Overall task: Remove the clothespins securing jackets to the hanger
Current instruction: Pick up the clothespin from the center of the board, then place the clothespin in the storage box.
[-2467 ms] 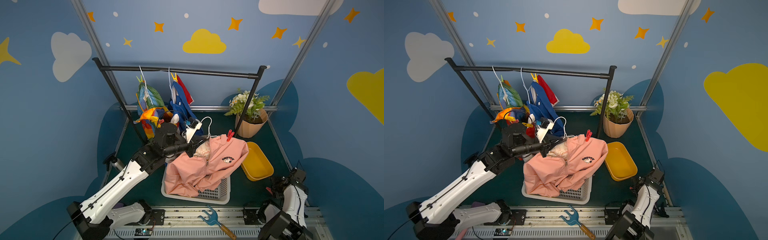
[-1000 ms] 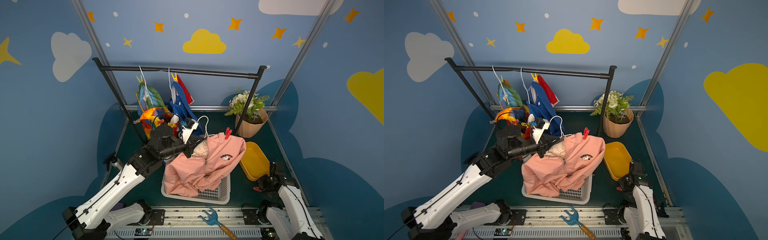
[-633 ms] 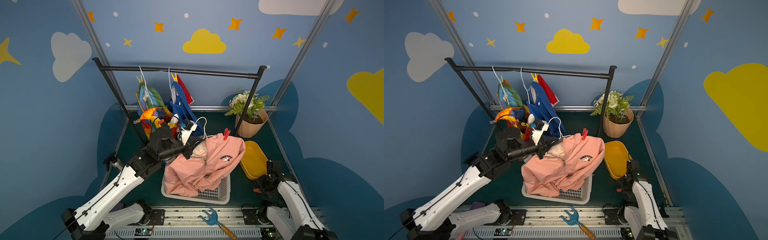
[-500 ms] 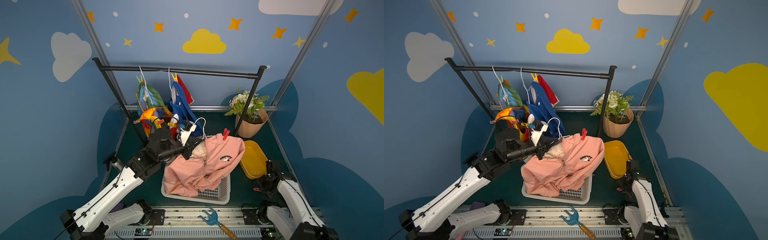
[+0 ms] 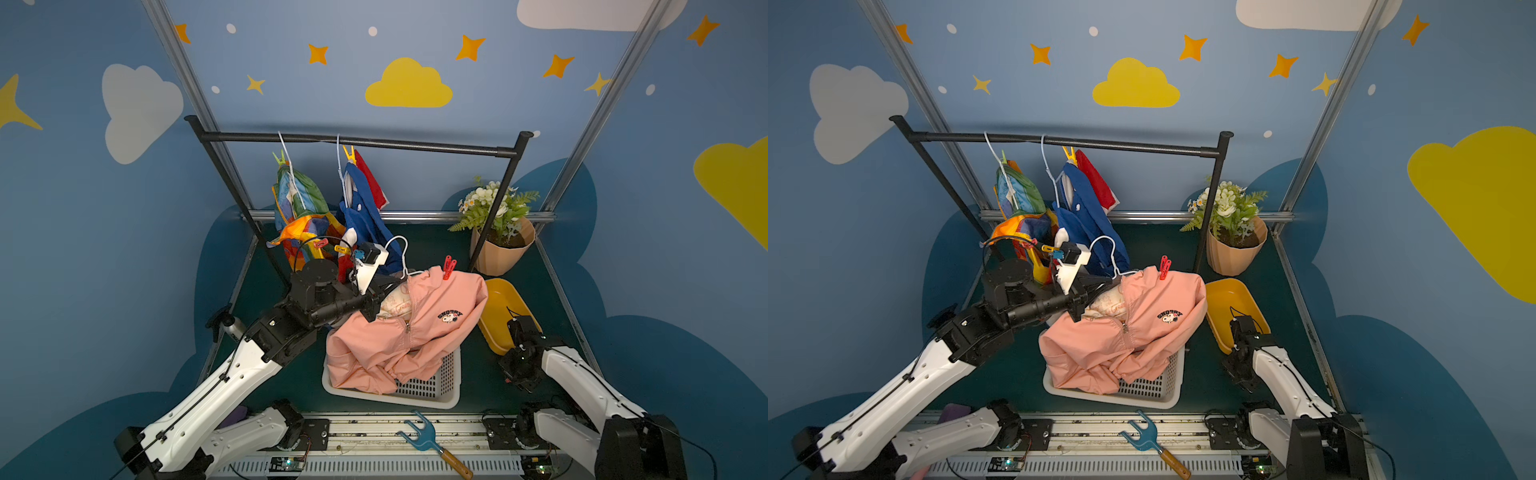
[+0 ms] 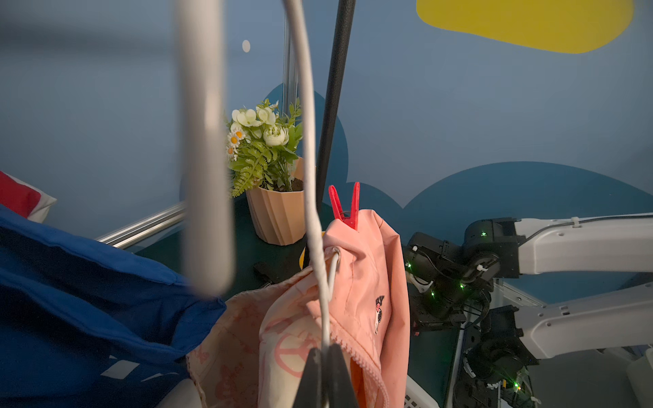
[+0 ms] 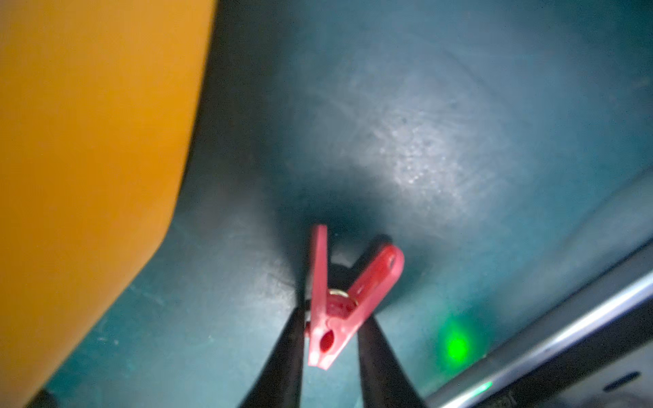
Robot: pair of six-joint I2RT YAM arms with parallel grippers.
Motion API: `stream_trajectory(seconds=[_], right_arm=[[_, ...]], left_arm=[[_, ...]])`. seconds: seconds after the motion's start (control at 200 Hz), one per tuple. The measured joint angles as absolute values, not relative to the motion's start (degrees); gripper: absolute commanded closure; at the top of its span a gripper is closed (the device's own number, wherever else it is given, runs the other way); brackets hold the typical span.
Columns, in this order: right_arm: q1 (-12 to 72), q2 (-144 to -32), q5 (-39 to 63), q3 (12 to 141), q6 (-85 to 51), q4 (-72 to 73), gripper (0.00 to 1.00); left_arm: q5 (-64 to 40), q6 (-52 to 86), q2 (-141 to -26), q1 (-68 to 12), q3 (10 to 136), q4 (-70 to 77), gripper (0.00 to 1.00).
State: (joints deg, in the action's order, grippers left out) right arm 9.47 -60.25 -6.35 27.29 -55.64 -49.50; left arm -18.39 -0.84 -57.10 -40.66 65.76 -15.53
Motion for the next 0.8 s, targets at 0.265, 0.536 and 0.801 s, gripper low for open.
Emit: stream_trajectory(seconds=[0.265, 0.536, 0.801], right_arm=[[11.1, -61.3, -7.7, 27.7, -57.1, -49.6, 0.89], [11.7, -54.5, -10.1, 30.9, -59.1, -55.7, 0.93], [11.9, -46.5, -13.9, 38.4, -60.0, -65.2, 0.93]], left_arm=[[-18.3, -0.8, -56.0, -40.7, 65.5, -15.6, 0.96], [-17.8, -0.8, -56.0, -40.7, 65.3, -15.6, 0.96], [-17.5, -0.4, -57.6, -40.7, 65.3, -15.3, 0.96]])
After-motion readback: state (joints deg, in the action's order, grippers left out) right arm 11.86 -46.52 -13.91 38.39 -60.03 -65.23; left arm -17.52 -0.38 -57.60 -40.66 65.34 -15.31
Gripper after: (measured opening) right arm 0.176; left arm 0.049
